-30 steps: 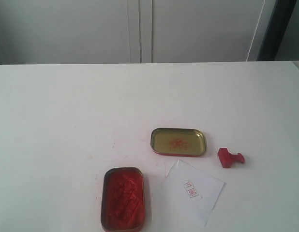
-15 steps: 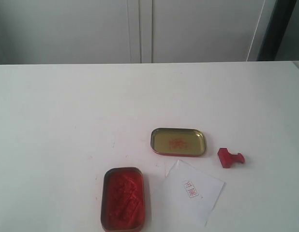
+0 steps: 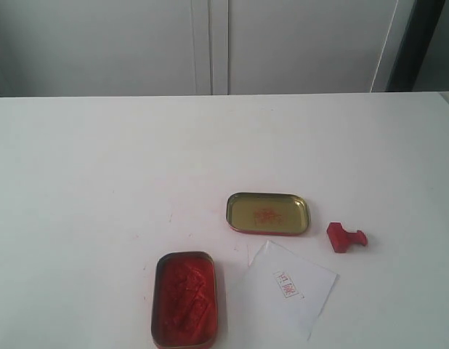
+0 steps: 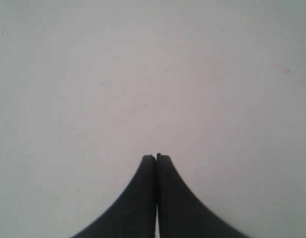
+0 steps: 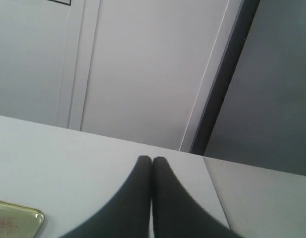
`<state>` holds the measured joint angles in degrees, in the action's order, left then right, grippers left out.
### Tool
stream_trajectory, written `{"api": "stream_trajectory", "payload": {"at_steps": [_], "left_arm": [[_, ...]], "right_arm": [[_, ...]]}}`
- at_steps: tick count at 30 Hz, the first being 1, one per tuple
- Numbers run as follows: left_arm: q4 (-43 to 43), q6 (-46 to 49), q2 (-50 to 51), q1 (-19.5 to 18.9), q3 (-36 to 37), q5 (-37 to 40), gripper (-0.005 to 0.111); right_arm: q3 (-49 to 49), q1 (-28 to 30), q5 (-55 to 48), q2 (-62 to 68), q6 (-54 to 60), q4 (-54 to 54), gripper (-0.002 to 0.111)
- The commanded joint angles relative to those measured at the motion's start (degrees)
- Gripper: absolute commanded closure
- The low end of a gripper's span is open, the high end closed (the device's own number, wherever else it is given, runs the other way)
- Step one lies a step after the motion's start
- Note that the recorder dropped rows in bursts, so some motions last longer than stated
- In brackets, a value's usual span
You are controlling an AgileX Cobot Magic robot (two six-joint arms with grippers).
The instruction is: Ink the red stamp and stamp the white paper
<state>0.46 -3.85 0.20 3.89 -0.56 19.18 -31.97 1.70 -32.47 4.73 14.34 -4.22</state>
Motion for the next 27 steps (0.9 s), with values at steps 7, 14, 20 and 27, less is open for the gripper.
{"api": "stream_trajectory", "payload": {"at_steps": [7,14,20,27], "left_arm": [[0.0,-0.2,-0.2,0.0,0.6,0.9,0.107],[0.0,-0.2,-0.2,0.0,0.6,0.9,0.107],[0.0,-0.2,-0.2,0.0,0.6,0.9,0.107],[0.0,-0.2,-0.2,0.0,0.6,0.9,0.107]], "right_arm": [[6.5,-0.1,-1.2,-0.4,0.4,-0.5,0.108],[6.5,-0.1,-1.2,-0.4,0.4,-0.5,0.108],[6.5,-0.1,-1.2,-0.6,0.4,-0.5,0.108],[6.5,-0.1,-1.2,-3.4,0.4,-0.5,0.108]]}}
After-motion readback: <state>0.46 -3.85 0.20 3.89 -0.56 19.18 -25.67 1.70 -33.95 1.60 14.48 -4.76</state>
